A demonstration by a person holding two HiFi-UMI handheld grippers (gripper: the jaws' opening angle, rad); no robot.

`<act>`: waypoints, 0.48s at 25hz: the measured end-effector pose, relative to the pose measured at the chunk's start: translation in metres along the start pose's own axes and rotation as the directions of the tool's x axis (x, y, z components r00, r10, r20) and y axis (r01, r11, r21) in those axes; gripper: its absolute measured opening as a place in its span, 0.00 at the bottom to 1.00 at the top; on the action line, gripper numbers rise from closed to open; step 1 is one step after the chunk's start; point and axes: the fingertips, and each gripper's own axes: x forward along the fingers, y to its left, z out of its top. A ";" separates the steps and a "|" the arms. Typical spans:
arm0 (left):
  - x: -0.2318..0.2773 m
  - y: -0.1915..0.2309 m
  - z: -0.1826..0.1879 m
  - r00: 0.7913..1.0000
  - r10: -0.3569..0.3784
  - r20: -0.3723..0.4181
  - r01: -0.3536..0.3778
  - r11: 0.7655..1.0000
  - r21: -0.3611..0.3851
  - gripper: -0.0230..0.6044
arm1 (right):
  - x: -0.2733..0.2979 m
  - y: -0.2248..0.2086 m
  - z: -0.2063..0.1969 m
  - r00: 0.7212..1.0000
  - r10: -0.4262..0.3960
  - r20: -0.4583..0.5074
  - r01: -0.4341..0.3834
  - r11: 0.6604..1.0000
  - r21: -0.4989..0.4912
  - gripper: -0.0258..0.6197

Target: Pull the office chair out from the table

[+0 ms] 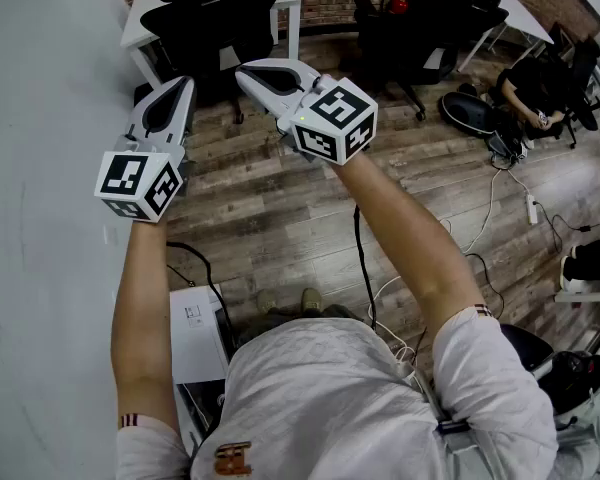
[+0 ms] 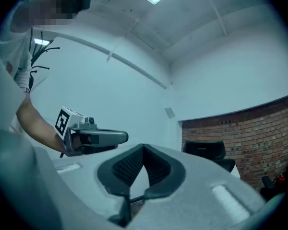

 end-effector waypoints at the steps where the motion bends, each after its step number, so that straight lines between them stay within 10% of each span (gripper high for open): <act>1: 0.001 0.001 0.000 1.000 0.000 0.000 0.000 1.000 -0.001 0.04 | 0.001 -0.001 -0.001 1.000 -0.001 -0.001 0.001 1.000 0.000 0.04; 12: 0.004 0.023 -0.008 1.000 0.002 0.015 -0.002 1.000 -0.015 0.04 | 0.015 -0.007 0.002 1.000 -0.003 0.023 0.003 1.000 0.008 0.04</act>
